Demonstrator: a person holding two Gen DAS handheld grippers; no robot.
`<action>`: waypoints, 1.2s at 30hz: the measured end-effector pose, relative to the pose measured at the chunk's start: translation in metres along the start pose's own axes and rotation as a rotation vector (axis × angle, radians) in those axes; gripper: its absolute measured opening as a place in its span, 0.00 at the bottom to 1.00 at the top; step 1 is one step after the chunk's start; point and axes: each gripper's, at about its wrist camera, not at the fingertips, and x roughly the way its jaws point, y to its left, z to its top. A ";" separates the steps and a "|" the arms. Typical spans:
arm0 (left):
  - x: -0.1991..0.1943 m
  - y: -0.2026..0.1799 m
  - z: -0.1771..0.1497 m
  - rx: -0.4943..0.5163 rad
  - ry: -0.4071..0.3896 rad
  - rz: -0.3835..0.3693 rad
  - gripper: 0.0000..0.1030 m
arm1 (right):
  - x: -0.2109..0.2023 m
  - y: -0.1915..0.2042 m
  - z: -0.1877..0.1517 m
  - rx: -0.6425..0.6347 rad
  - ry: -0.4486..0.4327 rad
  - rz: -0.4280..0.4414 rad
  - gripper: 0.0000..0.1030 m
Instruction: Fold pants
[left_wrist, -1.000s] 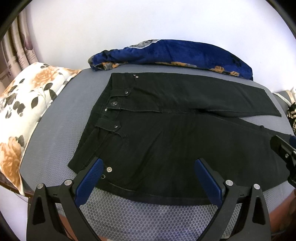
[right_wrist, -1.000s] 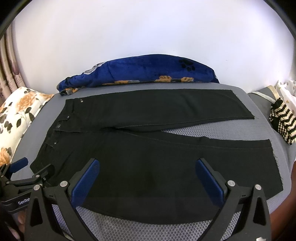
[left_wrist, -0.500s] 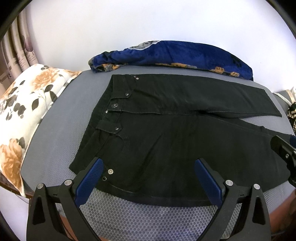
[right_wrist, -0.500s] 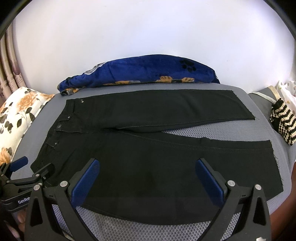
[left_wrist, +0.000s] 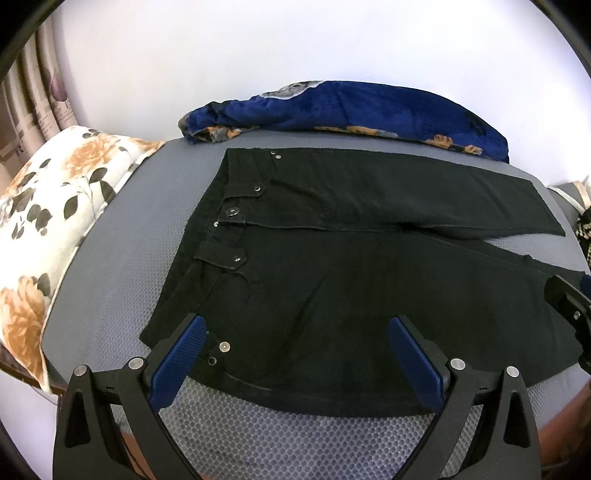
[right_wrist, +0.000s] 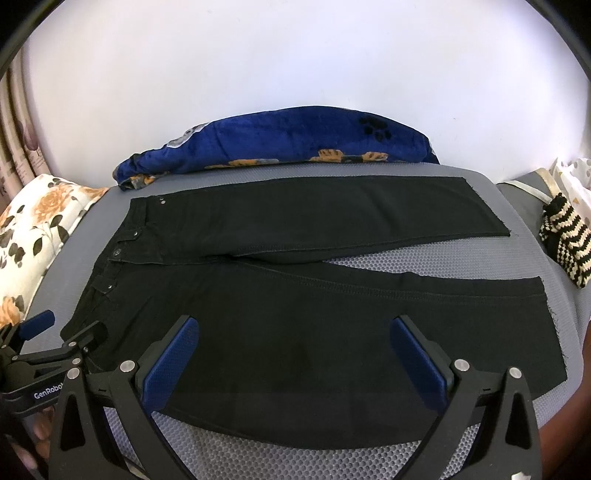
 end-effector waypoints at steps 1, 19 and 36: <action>0.000 0.000 0.000 -0.001 0.000 0.000 0.95 | 0.001 0.000 0.000 0.002 0.000 -0.001 1.00; 0.049 0.115 0.095 -0.229 -0.011 -0.282 0.71 | 0.026 -0.013 0.034 0.044 0.000 0.198 1.00; 0.243 0.220 0.192 -0.536 0.190 -0.706 0.42 | 0.122 0.007 0.082 0.050 0.123 0.152 1.00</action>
